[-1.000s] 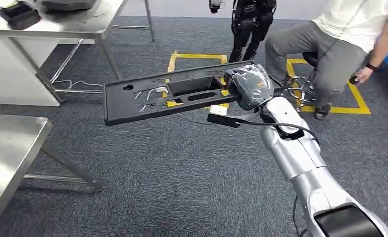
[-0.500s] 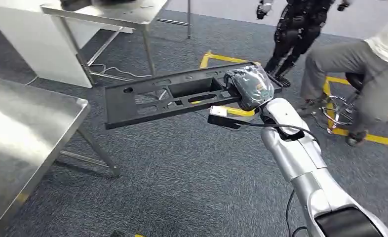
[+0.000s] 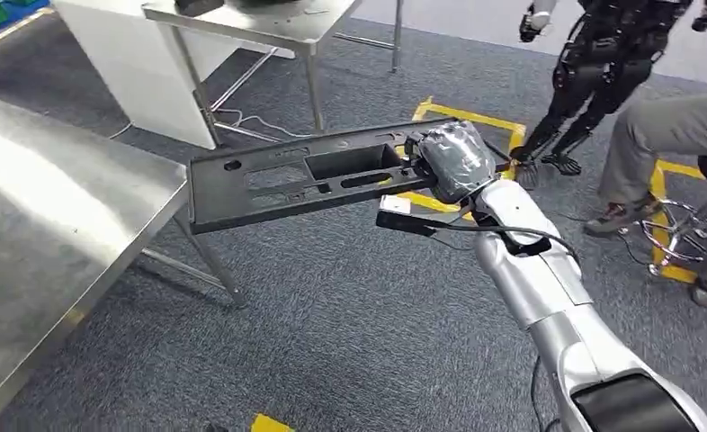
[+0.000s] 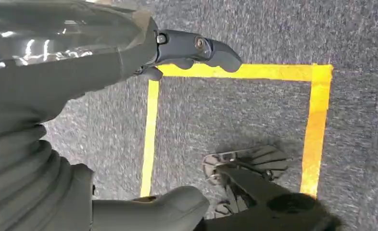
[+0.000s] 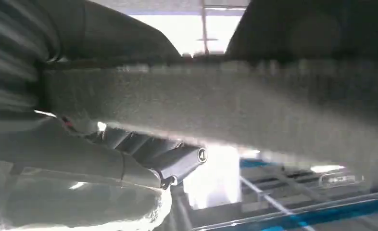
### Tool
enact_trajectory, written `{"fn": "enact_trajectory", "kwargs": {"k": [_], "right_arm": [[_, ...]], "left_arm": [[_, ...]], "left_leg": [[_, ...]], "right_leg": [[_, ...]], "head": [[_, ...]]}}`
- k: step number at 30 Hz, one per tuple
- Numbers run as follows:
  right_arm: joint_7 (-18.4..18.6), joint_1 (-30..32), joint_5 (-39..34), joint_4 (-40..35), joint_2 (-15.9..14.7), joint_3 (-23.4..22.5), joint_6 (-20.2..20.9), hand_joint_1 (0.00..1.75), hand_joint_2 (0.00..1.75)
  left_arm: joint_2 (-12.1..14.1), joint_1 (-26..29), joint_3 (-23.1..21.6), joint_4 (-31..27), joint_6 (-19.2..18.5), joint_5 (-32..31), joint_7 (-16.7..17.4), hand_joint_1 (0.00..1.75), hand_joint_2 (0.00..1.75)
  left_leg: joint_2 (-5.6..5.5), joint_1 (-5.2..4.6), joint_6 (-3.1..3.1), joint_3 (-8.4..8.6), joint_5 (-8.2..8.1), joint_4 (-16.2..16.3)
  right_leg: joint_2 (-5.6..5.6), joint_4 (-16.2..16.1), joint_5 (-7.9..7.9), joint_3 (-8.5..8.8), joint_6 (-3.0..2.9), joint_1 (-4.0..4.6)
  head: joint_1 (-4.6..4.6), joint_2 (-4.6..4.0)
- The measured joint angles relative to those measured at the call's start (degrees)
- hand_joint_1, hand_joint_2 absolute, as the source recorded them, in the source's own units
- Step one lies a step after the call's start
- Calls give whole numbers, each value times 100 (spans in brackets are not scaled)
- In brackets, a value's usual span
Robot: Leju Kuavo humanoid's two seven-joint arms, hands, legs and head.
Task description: Take the parts from the cabinet and place them on the table.
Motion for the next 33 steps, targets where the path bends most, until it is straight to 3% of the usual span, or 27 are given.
{"fn": "enact_trajectory", "kwargs": {"k": [1, 2, 3, 4, 5, 6, 9, 10, 11, 12, 13, 15, 16, 17, 19, 20, 21, 22, 25, 26, 27, 28, 29, 31, 32, 33], "right_arm": [[2, 19, 0, 7, -2, 9, 0, 171, 175], [2, 31, 2, 13, -2, 22, 0, 171, 175], [7, 35, 7, 15, 7, 35, 0, 171, 175], [20, 33, 18, 18, 22, 48, -2, 171, 175], [39, 29, 33, 18, 44, 57, -2, 171, 175], [57, 19, 59, 18, 70, 61, -2, 171, 175], [109, 11, 109, 46, 204, 105, 2, 171, 175], [131, -8, 133, 68, 286, 135, 4, 171, 175], [144, -19, 155, 83, 324, 160, 7, 171, 175], [149, -41, 157, 99, 356, 184, 4, 171, 175], [149, -53, 157, 120, 365, 203, 7, 171, 175], [149, -42, 155, 184, 365, 234, 11, 171, 175], [149, -33, 155, 221, 374, 254, 13, 171, 175], [144, -33, 155, 247, 391, 271, 13, 171, 175], [138, -82, 140, 299, 417, 306, 11, 171, 175], [138, -125, 133, 315, 444, 324, 11, 171, 175], [135, -172, 127, 337, 452, 337, 13, 171, 175], [129, -202, 120, 348, 477, 348, 13, 171, 175], [122, -197, 103, 385, 540, 378, 13, 171, 175], [120, -200, 96, 387, 573, 383, 13, 171, 175], [120, -208, 83, 387, 614, 391, 7, 171, 175], [120, -218, 66, 389, 645, 396, 2, 171, 175], [114, -218, 53, 391, 656, 398, -2, 171, 175], [111, -206, 44, 413, 654, 404, -2, 171, 175], [114, -195, 46, 426, 656, 411, -2, 171, 175], [114, -191, 50, 435, 660, 418, -2, 171, 175]], "left_arm": [[0, 8, 2, 0, 2, -7, 0, 0, 175], [2, 10, 4, 0, 2, -18, 0, 0, 175], [11, 10, 7, 0, 2, -31, 0, 0, 175], [20, 7, 7, 0, 4, -40, -2, 0, 175], [28, 1, 11, 0, 7, -40, -2, 0, 175], [37, -16, 13, 0, 9, -39, -2, 0, 175], [39, 6, 35, 0, 20, 7, -2, 0, 175], [42, 29, 63, 0, 28, 22, -9, 0, 175], [37, 57, 77, 2, 39, 30, -13, 0, 175], [46, 59, 85, 2, 66, 41, -20, 0, 175], [50, 49, 96, 2, 68, 50, -22, 0, 175], [46, 50, 118, 2, 68, 57, -24, 0, 175], [46, 61, 127, 2, 79, 57, -39, 0, 175], [46, 86, 142, 2, 120, 54, -76, 0, 175], [46, 126, 170, 2, 229, 54, -188, 0, 175], [46, 127, 177, 2, 265, 54, -227, 0, 175], [48, 124, 197, 2, 295, 57, -258, 0, 175], [48, 111, 223, 2, 313, 65, -282, 0, 175], [48, 173, 258, 4, 321, 74, -321, 0, 175], [50, 198, 262, 9, 326, 74, -321, 0, 175], [63, 219, 278, 13, 332, 81, -323, 0, 175], [55, 218, 297, 22, 339, 83, -321, 0, 175], [55, 211, 308, 22, 343, 87, -321, 0, 175], [44, 206, 313, 22, 343, 89, -321, 0, 175], [41, 215, 315, 24, 343, 87, -321, 0, 175], [42, 222, 315, 26, 343, 87, -321, 0, 175]], "left_leg": [[1, 0, 11, -33, 35, 70], [5, -3, 30, 73, 189, -139], [30, -10, 62, 302, 409, -553], [136, -28, 109, 611, 642, -1094], [407, -71, 172, 884, 763, -1548], [528, -145, 186, 930, 689, -1670], [305, -157, 231, 880, 707, -1676], [239, -135, 271, 906, 737, -1730], [201, -71, 304, 962, 778, -1781], [129, -56, 344, 959, 804, -1796], [68, -53, 361, 952, 814, -1797], [-130, -40, 364, 949, 818, -1796], [-223, -38, 360, 949, 821, -1794], [-314, -33, 352, 949, 825, -1790], [-485, -18, 319, 949, 836, -1784], [-554, -15, 288, 943, 836, -1777], [-609, -31, 248, 907, 841, -1767], [-682, -52, 205, 875, 839, -1742], [-841, 16, 81, 846, 888, -1797], [-908, 36, 52, 825, 883, -1785], [-580, -1, 37, 772, 782, -1659], [-269, -16, 17, 619, 560, -1318], [-109, -3, -5, 395, 330, -862], [-8, 13, -33, -22, 44, -62], [3, 22, -37, -88, 64, 45], [9, 32, -38, -4, 214, -137]], "right_leg": [[-74, 0, -4, 4, -5, 19], [-145, 1, -14, 8, -21, 36], [-211, 1, -20, 17, -26, 49], [-278, 1, -29, 33, -34, 65], [-328, 0, -37, 53, -43, 84], [-386, 20, -61, 40, -11, 166], [-566, -7, -76, 64, 23, 150], [-622, -6, -96, 94, 53, 187], [-409, 82, -157, 4, 91, 160], [-126, 327, -300, -68, 74, 141], [49, 768, -483, -264, 48, 102], [147, 1642, -782, -681, 57, 56], [151, 1839, -805, -787, 98, 43], [151, 1757, -724, -767, 153, 20], [197, 896, -303, -390, 298, -32], [338, 412, -115, -175, 352, -80], [661, 77, -56, -49, 365, -128], [643, 38, -39, -10, 315, -110], [464, 37, -26, 12, 221, -59], [394, -10, 4, 26, 166, -170], [341, -14, 12, 44, 139, -144], [279, -15, 8, 47, 60, -130], [205, -15, -2, 52, 40, -105], [37, -13, -19, 52, 17, -67], [-48, -13, -24, 52, 12, -59], [-127, -12, -31, 54, 4, -57]], "head": [[2, 0], [0, 0], [0, 0], [0, 0], [-2, 0], [7, 0], [15, 0], [6, 0], [9, 0], [9, 0], [31, 0], [35, 0], [31, 0], [35, 0], [33, 0], [35, 0], [48, 0], [13, 0], [22, 0], [18, 0], [9, 0], [-59, 0], [-66, 0], [-65, 0], [-61, 0], [-63, 0]]}}
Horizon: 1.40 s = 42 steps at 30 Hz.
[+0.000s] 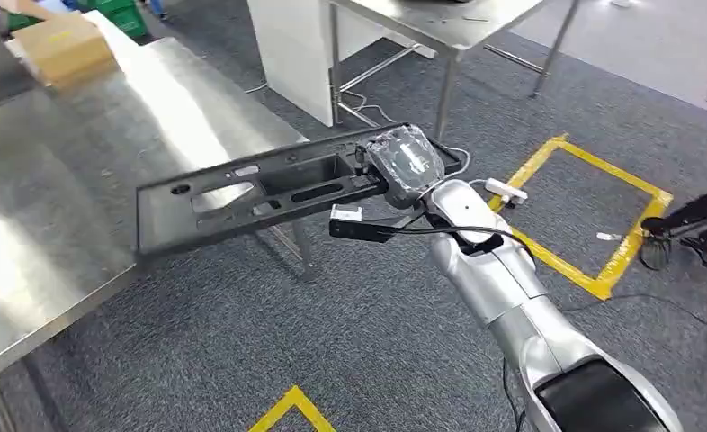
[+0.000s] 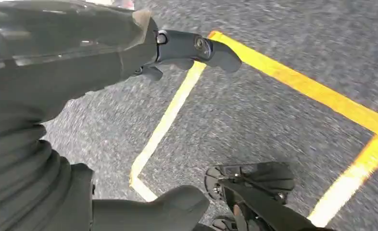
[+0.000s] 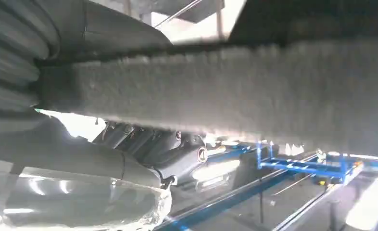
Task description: Take the parts from the cabinet and place them on the table.
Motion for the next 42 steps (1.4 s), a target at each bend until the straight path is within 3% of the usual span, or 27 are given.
{"fn": "enact_trajectory", "kwargs": {"k": [2, 3, 4, 5, 8, 9, 10, 11, 13, 14, 15, 17, 18, 19, 20, 23, 24, 26, 28, 30, 31, 33, 34, 35, 37, 38, 42], "right_arm": [[-2, -4, 0, 2, 30, 11, 0, 171, 175], [-2, -11, 0, 2, 50, 11, 0, 171, 175], [0, -16, -4, 2, 63, 9, 0, 171, 175], [2, -27, -7, 9, 59, 11, 4, 171, 175], [7, -36, -7, 17, 89, 19, 7, 171, 175], [11, -38, -9, 24, 83, 17, 7, 171, 175], [11, -56, -11, 28, 81, 15, 7, 171, 175], [9, -64, -20, 39, 59, 13, 7, 171, 175], [11, -50, -24, 78, 13, 11, 7, 171, 175], [11, -32, -22, 96, 9, 11, 7, 171, 175], [11, -25, -22, 122, -20, 11, 7, 171, 175], [11, -29, -22, 138, -26, 11, 7, 171, 175], [7, -38, -24, 138, -26, 11, 2, 171, 175], [2, -45, -28, 142, -28, 11, 0, 171, 175], [0, -51, -33, 153, -33, 11, -2, 171, 175], [-9, -50, -35, 195, -20, 13, -22, 171, 175], [-11, -55, -35, 208, -13, 15, -33, 171, 175], [-9, -74, -48, 238, -11, 13, -76, 171, 175], [-11, -74, -90, 278, -61, -7, -120, 171, 175], [-11, -56, -127, 321, -120, -29, -136, 171, 175], [-11, -45, -127, 343, -155, -48, -142, 171, 175], [-11, -41, -129, 363, -212, -77, -164, 171, 175], [-11, -42, -131, 363, -234, -96, -192, 171, 175], [-11, -43, -140, 363, -271, -109, -220, 171, 175], [-11, -38, -140, 369, -363, -127, -247, 171, 175], [-20, -33, -147, 374, -433, -144, -251, 171, 175], [-98, -49, -203, 415, -599, -212, -243, 171, 175]], "left_arm": [[7, 0, 2, 0, 0, -6, 0, 0, 175], [9, -5, 2, -2, 0, -11, 2, 0, 175], [2, -22, 2, 0, 0, -17, 2, 0, 175], [2, -30, 2, -2, 0, -24, 0, 0, 175], [0, -33, 2, -2, -28, -31, -35, 0, 175], [-19, -28, 2, 0, -31, -35, -44, 0, 175], [-17, -42, 4, 0, -31, -44, -46, 0, 175], [-9, -56, 4, -2, -28, -50, -46, 0, 175], [-15, -87, 4, -2, -28, -59, -48, 0, 175], [-20, -86, 4, -2, -28, -59, -48, 0, 175], [-24, -82, 4, -2, -28, -59, -48, 0, 175], [-24, -59, 6, 0, -31, -68, -46, 0, 175], [-26, -60, 6, 0, -31, -68, -39, 0, 175], [-37, -61, 6, 0, -31, -70, -35, 0, 175], [-39, -66, 6, 0, -31, -72, -24, 0, 175], [-48, -33, 4, 2, -35, -74, -9, 0, 175], [-13, -28, 9, 0, -35, -74, -9, 0, 175], [-41, -26, 11, 2, -55, -74, -33, 0, 175], [-42, -50, 11, 2, -87, -87, -61, 0, 175], [-52, -47, 9, 2, -105, -149, -72, 0, 175], [-55, -46, 9, 2, -105, -179, -79, 0, 175], [-44, -48, 9, 0, -103, -197, -79, 0, 175], [-46, -50, 9, 0, -103, -208, -79, 0, 175], [-63, -68, 6, 0, -103, -234, -72, 0, 175], [-63, -84, 6, 0, -103, -275, -41, 0, 175], [-83, -98, 4, 0, -105, -291, -35, 0, 175], [-81, -149, 4, 0, -87, -326, 19, 0, 175]], "left_leg": [[151, 1, 20, 508, 446, -924], [396, -8, 47, 792, 596, -1375], [604, -77, 76, 886, 541, -1540], [469, -62, 123, 857, 557, -1537], [261, -96, 222, 836, 588, -1573], [203, -38, 274, 881, 624, -1619], [135, -43, 311, 877, 638, -1625], [71, -43, 352, 870, 648, -1625], [-111, -43, 358, 863, 650, -1624], [-209, -47, 362, 863, 654, -1624], [-296, -49, 363, 864, 657, -1622], [-459, -49, 346, 866, 668, -1619], [-528, -49, 336, 867, 674, -1617], [-590, -47, 318, 849, 682, -1616], [-643, -89, 283, 838, 679, -1594], [-802, -49, 183, 794, 732, -1639], [-837, -40, 164, 764, 716, -1614], [-241, -71, 116, 554, 389, -1152], [-54, -26, 55, 134, -14, -294], [-14, 12, 8, -85, -104, 143], [9, 47, -15, 19, 51, -49], [58, 94, -37, 540, 484, -961], [143, 110, -45, 812, 598, -1399], [156, 67, -32, 876, 512, -1509], [108, 97, 35, 865, 547, -1531], [106, 66, 40, 867, 551, -1528], [57, -28, 110, 865, 544, -1522]], "right_leg": [[-128, 1, -20, 18, 16, 0], [-175, 3, -37, 41, 38, 17], [-218, 20, -69, 41, 79, 103], [-283, 7, -73, 54, 98, 109], [-479, -23, -94, 117, 188, 141], [-281, 42, -154, 40, 226, 106], [14, 274, -287, -33, 199, 89], [182, 713, -478, -234, 157, 70], [269, 1645, -803, -697, 138, 57], [288, 1889, -837, -836, 171, 60], [301, 1826, -768, -829, 205, 59], [345, 985, -368, -466, 296, 57], [487, 439, -152, -214, 319, 46], [816, 25, -35, -36, 305, 22], [748, -15, -6, -2, 262, 43], [580, 0, 14, 5, 200, 85], [497, -60, 53, 29, 145, -75], [375, -72, 49, 52, 49, -39], [274, -70, 41, 54, 19, -11], [165, -69, 36, 52, 16, -11], [120, -65, 34, 52, 18, -18], [81, -55, 10, 60, 59, -36], [75, -37, -9, 63, 98, -18], [73, -6, -36, 27, 142, 53], [61, -14, -46, 24, 169, 80], [61, -16, -39, 47, 132, 109], [31, -56, -22, 67, 166, 67]], "head": [[-2, 0], [-9, 0], [-17, 0], [26, 0], [46, 0], [50, 0], [50, 0], [66, 0], [76, 0], [74, 0], [77, 0], [81, 0], [81, 0], [87, 0], [75, 0], [90, 0], [83, 0], [7, 0], [13, 0], [7, 0], [2, 0], [7, 0], [-7, 0], [-15, 0], [57, 0], [59, 0], [70, 0]]}}
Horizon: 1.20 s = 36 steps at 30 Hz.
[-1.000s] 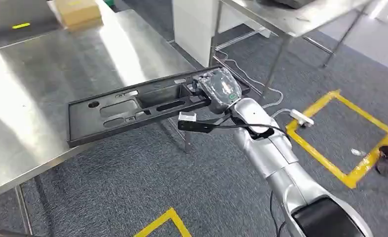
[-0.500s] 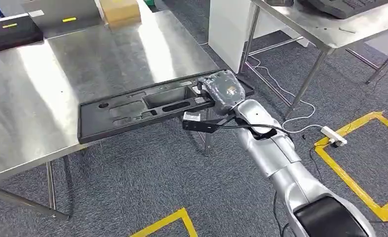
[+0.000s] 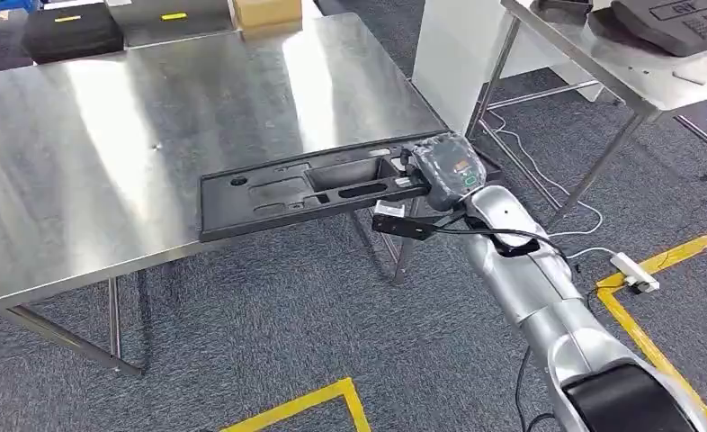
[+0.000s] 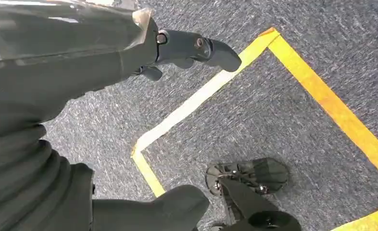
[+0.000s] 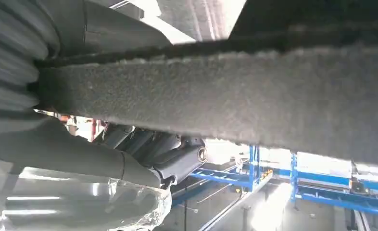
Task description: Take the parts from the cabinet and place them on the table.
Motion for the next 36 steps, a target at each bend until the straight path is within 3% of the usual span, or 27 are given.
{"fn": "enact_trajectory", "kwargs": {"k": [6, 8, 17, 22, 25, 27, 28, 29, 31, 32, 33, 34, 36], "right_arm": [[-17, -46, -22, 50, -57, -22, 2, 171, 175], [-20, -67, -35, 77, -50, -22, 7, 171, 175], [-4, -129, 64, 175, -29, -20, -26, 171, 175], [114, -127, 258, 271, 74, 13, -205, 171, 175], [118, -131, 267, 295, 175, 13, -208, 171, 175], [118, -138, 280, 295, 234, 13, -205, 171, 175], [118, -143, 293, 308, 227, 7, -203, 171, 175], [116, -157, 299, 317, 229, 7, -201, 171, 175], [114, -141, 310, 345, 231, 7, -203, 171, 175], [98, -131, 326, 378, 227, 6, -201, 171, 175], [83, -119, 330, 402, 229, 7, -203, 171, 175], [59, -114, 334, 428, 229, 4, -203, 171, 175], [44, -127, 334, 459, 225, -11, -203, 171, 175]], "left_arm": [[-2, -45, 0, 0, 52, -42, 11, 0, 175], [-2, -51, 0, 0, 55, -39, 5, 0, 175], [-24, -48, 0, 0, 103, -59, 88, 0, 175], [-22, -52, 2, 0, 103, -61, 96, 0, 175], [-17, -52, 4, 0, 103, -63, 99, 0, 175], [-15, -53, 4, 0, 103, -63, 101, 0, 175], [-24, -52, 4, 0, 103, -63, 107, 0, 175], [-24, -62, 7, 0, 103, -63, 112, 0, 175], [-28, -83, 13, 0, 103, -63, 114, 0, 175], [-33, -82, 20, 0, 103, -63, 118, 0, 175], [-35, -80, 24, 0, 103, -66, 125, 0, 175], [-35, -73, 30, 0, 103, -66, 125, 0, 175], [-35, -74, 37, 0, 103, -66, 127, 0, 175]], "left_leg": [[0, -30, 50, -6, -2, 4], [-3, -30, 56, -7, 0, 5], [-3, -11, 66, -5, 13, 2], [-2, -31, 86, -10, -1, 15], [-15, -61, 124, -26, -13, 12], [-52, -26, 210, 30, 48, -91], [-74, -4, 229, 62, 71, -140], [-95, 15, 254, 63, 86, -150], [-177, 24, 265, 58, 94, -149], [-242, 24, 264, 56, 94, -147], [-302, 24, 260, 57, 97, -145], [-366, 30, 248, 57, 98, -141], [-494, 66, 189, 57, 102, -122]], "right_leg": [[0, -20, 28, -3, 55, -24], [1, -22, 23, -1, 120, -25], [1, -11, 26, -9, 124, -6], [0, -17, 33, -12, 135, -47], [-32, -35, 35, 2, 167, -66], [-53, -41, 23, 14, 217, -42], [71, 47, -33, -41, 215, -85], [167, 303, -186, -151, 175, -84], [217, 1257, -574, -602, 123, -99], [240, 1651, -683, -800, 140, -89], [247, 1778, -678, -871, 175, -93], [247, 1617, -579, -810, 220, -103], [311, 721, -179, -396, 345, -155]], "head": [[-7, 0], [-7, 0], [-7, 0], [-9, 0], [-9, 0], [-9, 0], [2, 0], [6, 0], [11, 0], [20, 0], [11, 0], [17, 0], [20, 0]]}}
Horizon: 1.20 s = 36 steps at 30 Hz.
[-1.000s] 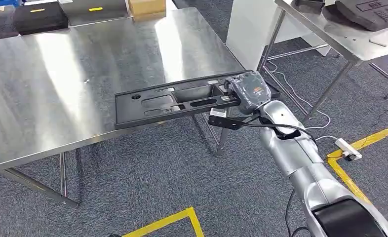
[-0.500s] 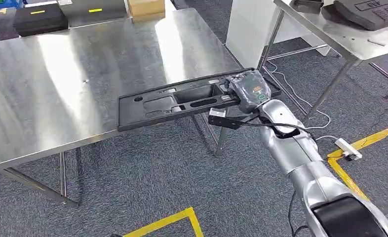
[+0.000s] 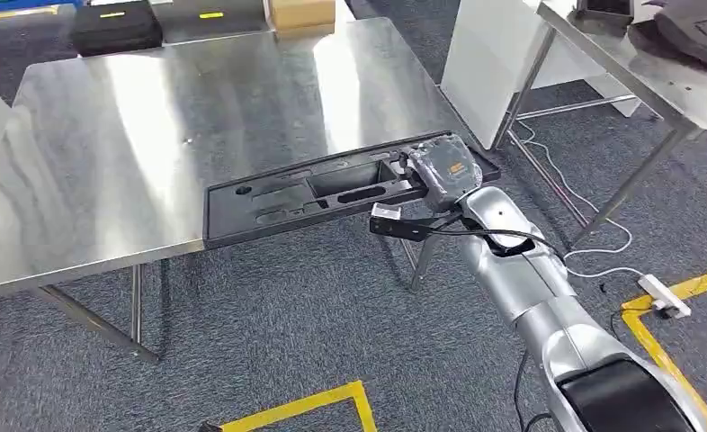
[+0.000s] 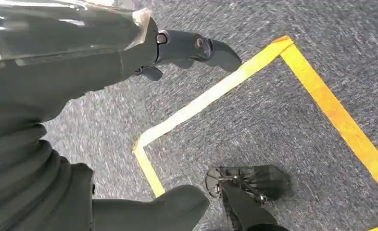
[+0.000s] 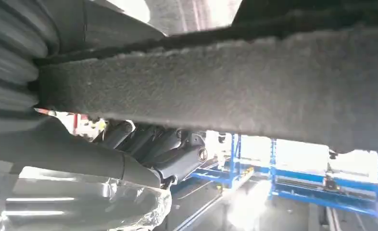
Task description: Take the parts from the cabinet and place them on the table.
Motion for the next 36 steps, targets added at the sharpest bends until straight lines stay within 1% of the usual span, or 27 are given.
{"fn": "enact_trajectory", "kwargs": {"k": [1, 2, 3, 5, 6, 7, 8, 9, 11, 12, 14, 15, 16, 17, 18, 20, 22, 23, 24, 26, 27, 28, 29, 31, 32, 33, 36], "right_arm": [[0, -12, 0, 11, 0, -11, 0, 171, 175], [-2, -25, -9, 31, -4, -15, 0, 171, 175], [-16, -29, -7, 37, 24, -13, 0, 171, 175], [-22, -21, -4, 53, 59, -13, -4, 171, 175], [-28, -27, -2, 64, 63, -13, -2, 171, 175], [-42, -45, 7, 72, 77, -13, -2, 171, 175], [-44, -55, 9, 74, 101, -15, -2, 171, 175], [-46, -71, 7, 88, 98, -15, -2, 171, 175], [-50, -75, 11, 114, 101, -13, -2, 171, 175], [-53, -73, 18, 129, 103, -13, 0, 171, 175], [-68, -78, 28, 166, 105, -13, -2, 171, 175], [-68, -88, 26, 168, 116, -13, -2, 171, 175], [-68, -104, 26, 171, 120, -13, -2, 171, 175], [-68, -125, 24, 171, 125, -15, -2, 171, 175], [-70, -160, 17, 179, 116, -20, -2, 171, 175], [-70, -173, 15, 192, 136, -17, -2, 171, 175], [-77, -183, 15, 192, 162, -17, -2, 171, 175], [-85, -187, 15, 195, 157, -20, -4, 171, 175], [-101, -206, 13, 197, 149, -22, -4, 171, 175], [-109, -183, 4, 227, 116, -26, -4, 171, 175], [-116, -167, 4, 247, 107, -26, -7, 171, 175], [-118, -151, 4, 271, 107, -26, -7, 171, 175], [-120, -145, 7, 286, 107, -26, -9, 171, 175], [-120, -155, 13, 297, 100, -26, -9, 171, 175], [-120, -169, 13, 300, 101, -28, -11, 171, 175], [-120, -180, 13, 313, 98, -28, -11, 171, 175], [-120, -176, 28, 334, 158, -17, -20, 171, 175]], "left_arm": [[0, -4, 0, 0, 0, 0, 0, 0, 175], [7, -5, 5, 0, 0, 0, 0, 0, 175], [7, -6, 7, 0, 2, 0, 0, 0, 175], [7, 12, 18, 2, 2, 0, 0, 0, 175], [11, 22, 26, 2, 2, -9, 0, 0, 175], [17, 33, 42, 2, 4, -20, 0, 0, 175], [17, 32, 44, 2, 2, -35, 2, 0, 175], [17, 16, 44, 2, 4, -39, 2, 0, 175], [13, 1, 44, 2, 2, -50, 2, 0, 175], [13, 3, 44, 2, 2, -52, 2, 0, 175], [13, 7, 48, 2, 2, -57, 4, 0, 175], [15, 5, 48, 2, 2, -70, 4, 0, 175], [20, -2, 48, 0, 2, -77, 4, 0, 175], [28, -18, 48, 0, 2, -79, 4, 0, 175], [31, -28, 48, 0, 2, -79, 4, 0, 175], [24, -24, 50, 0, 2, -79, 2, 0, 175], [24, -19, 57, 0, 2, -79, 4, 0, 175], [20, -13, 61, 0, 2, -79, 0, 0, 175], [24, -29, 72, 0, 2, -79, 0, 0, 175], [15, -49, 83, 0, 0, -79, 2, 0, 175], [11, -44, 85, 0, 0, -79, 4, 0, 175], [4, -37, 92, 0, 0, -85, 11, 0, 175], [0, -22, 96, 0, 0, -87, 18, 0, 175], [-2, -14, 103, 0, 0, -87, 30, 0, 175], [-2, -18, 103, 0, 2, -87, 33, 0, 175], [0, -18, 107, 0, 4, -89, 33, 0, 175], [-2, -8, 129, 0, 7, -94, 44, 0, 175]], "left_leg": [[-62, 13, -52, -8, -9, 17], [-102, -23, -123, -42, -14, 30], [-141, -23, -160, -60, 0, 41], [-196, 2, -222, -85, 44, -4], [-233, 23, -253, -105, 51, 2], [-48, 33, -262, -125, 7, 61], [247, -2, -276, -203, -125, 246], [379, 2, -285, -395, -366, 661], [427, 0, -287, -826, -748, 1566], [427, 0, -280, -944, -790, 1802], [435, -9, -221, -779, -547, 1487], [481, -33, -163, -519, -326, 1020], [613, -74, -87, -222, -135, 512], [870, -151, -13, -49, -162, 176], [845, -171, -26, -40, -146, 144], [724, -208, -11, -70, -144, 142], [614, -160, 58, -2, -81, 41], [580, -139, 68, 21, -60, -2], [538, -116, 111, 21, -33, -14], [403, -114, 112, 12, -32, -15], [331, -114, 111, 11, -33, -13], [262, -114, 109, 11, -32, -11], [201, -111, 107, 12, -32, -7], [79, -100, 77, 14, -30, 4], [28, -97, 45, 8, -33, 8], [4, -135, 2, -12, -40, 29], [-63, -96, -74, -47, -5, 12]], "right_leg": [[163, -536, 192, 257, 55, -47], [269, -611, 168, 314, -6, 11], [209, -637, 199, 292, -93, 18], [141, -598, 210, 283, -182, 54], [87, -610, 228, 285, -242, 19], [42, -624, 248, 288, -298, 9], [22, -624, 247, 288, -335, 26], [-31, -623, 249, 286, -409, 57], [-147, -622, 233, 284, -435, 109], [-203, -622, 225, 285, -448, 133], [-315, -621, 216, 292, -460, 176], [-364, -621, 212, 299, -465, 195], [-410, -622, 205, 312, -471, 211], [-451, -622, 202, 314, -469, 220], [-501, -614, 188, 291, -448, 295], [-598, -625, 178, 304, -426, 254], [-681, -640, 149, 329, -387, 313], [-448, -532, 89, 266, -362, 255], [-222, -209, -83, 134, -383, 227], [-91, 695, -424, -297, -403, 186], [-80, 1044, -514, -472, -381, 182], [-76, 1137, -497, -541, -344, 180], [-75, 949, -388, -469, -294, 174], [-19, -9, 44, -54, -173, 129], [122, -539, 244, 181, -133, 92], [193, -622, 244, 241, -177, 99], [83, -636, 281, 232, -277, 146]], "head": [[4, 0], [24, 0], [18, 0], [0, 0], [0, 0], [-4, 0], [-33, 0], [-46, 0], [-44, 0], [-44, 0], [-44, 0], [-44, 0], [-44, 0], [-41, 0], [-24, 0], [-33, 0], [-37, 0], [-33, 0], [-28, 0], [-11, 0], [-4, 0], [-4, 0], [-5, 0], [-6, 0], [0, 0], [-2, 0], [2, 0]]}}
